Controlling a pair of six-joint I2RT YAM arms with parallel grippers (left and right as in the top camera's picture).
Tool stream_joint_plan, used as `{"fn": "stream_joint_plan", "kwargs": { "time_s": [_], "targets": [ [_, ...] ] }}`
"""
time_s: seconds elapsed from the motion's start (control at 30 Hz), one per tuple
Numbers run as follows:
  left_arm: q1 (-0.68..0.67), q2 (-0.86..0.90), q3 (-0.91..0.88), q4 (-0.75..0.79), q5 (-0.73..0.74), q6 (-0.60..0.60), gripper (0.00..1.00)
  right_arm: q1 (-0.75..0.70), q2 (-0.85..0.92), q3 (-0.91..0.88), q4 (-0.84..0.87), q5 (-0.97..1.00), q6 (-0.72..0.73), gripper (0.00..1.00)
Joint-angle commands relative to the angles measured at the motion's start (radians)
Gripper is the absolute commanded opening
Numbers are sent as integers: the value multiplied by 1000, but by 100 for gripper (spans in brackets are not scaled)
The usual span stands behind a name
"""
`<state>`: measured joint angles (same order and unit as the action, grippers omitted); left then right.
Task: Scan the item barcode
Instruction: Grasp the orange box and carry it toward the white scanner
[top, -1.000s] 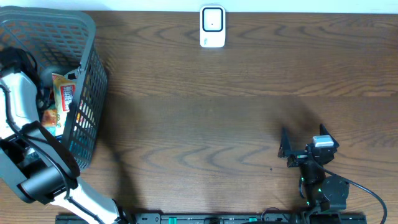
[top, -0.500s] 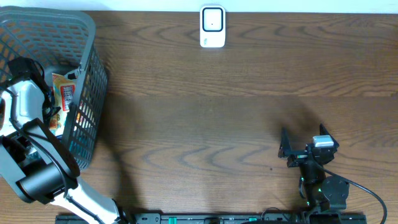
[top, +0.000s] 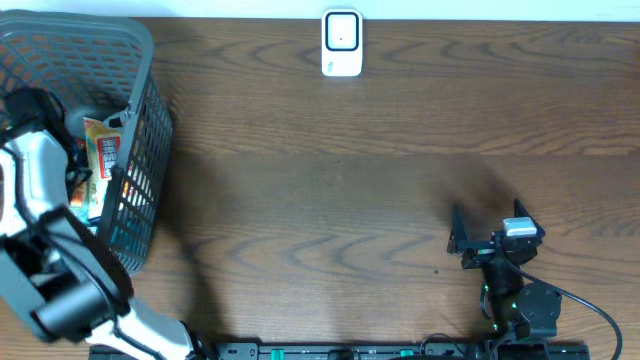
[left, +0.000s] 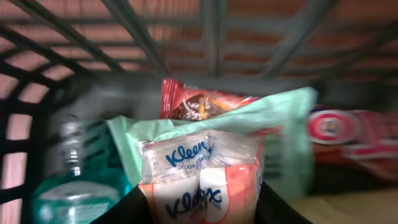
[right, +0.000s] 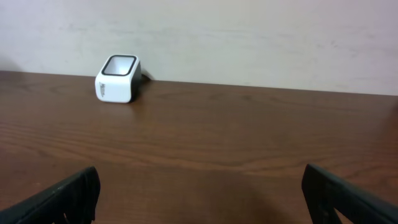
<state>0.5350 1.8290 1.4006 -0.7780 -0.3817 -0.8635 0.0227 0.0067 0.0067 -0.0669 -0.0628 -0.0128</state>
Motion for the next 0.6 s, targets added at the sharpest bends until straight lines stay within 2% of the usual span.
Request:
{"fn": "stream_joint_plan", "kwargs": {
  "time_s": [0.0, 0.2, 0.37, 0.47, 0.57],
  "targets": [
    [-2, -177, 16, 4, 56, 17, 41, -2, 0, -1, -4, 5, -14, 99],
    [-3, -431, 19, 48, 319, 15, 41, -2, 0, -1, -4, 5, -14, 99],
    [-32, -612, 19, 102, 622, 13, 41, -2, 0, -1, -4, 5, -14, 99],
    [-114, -685, 19, 116, 715, 13, 41, -2, 0, -1, -4, 5, -15, 99],
    [-251, -713, 19, 113, 717, 23, 41, -2, 0, -1, -4, 5, -14, 99]
  ]
}}
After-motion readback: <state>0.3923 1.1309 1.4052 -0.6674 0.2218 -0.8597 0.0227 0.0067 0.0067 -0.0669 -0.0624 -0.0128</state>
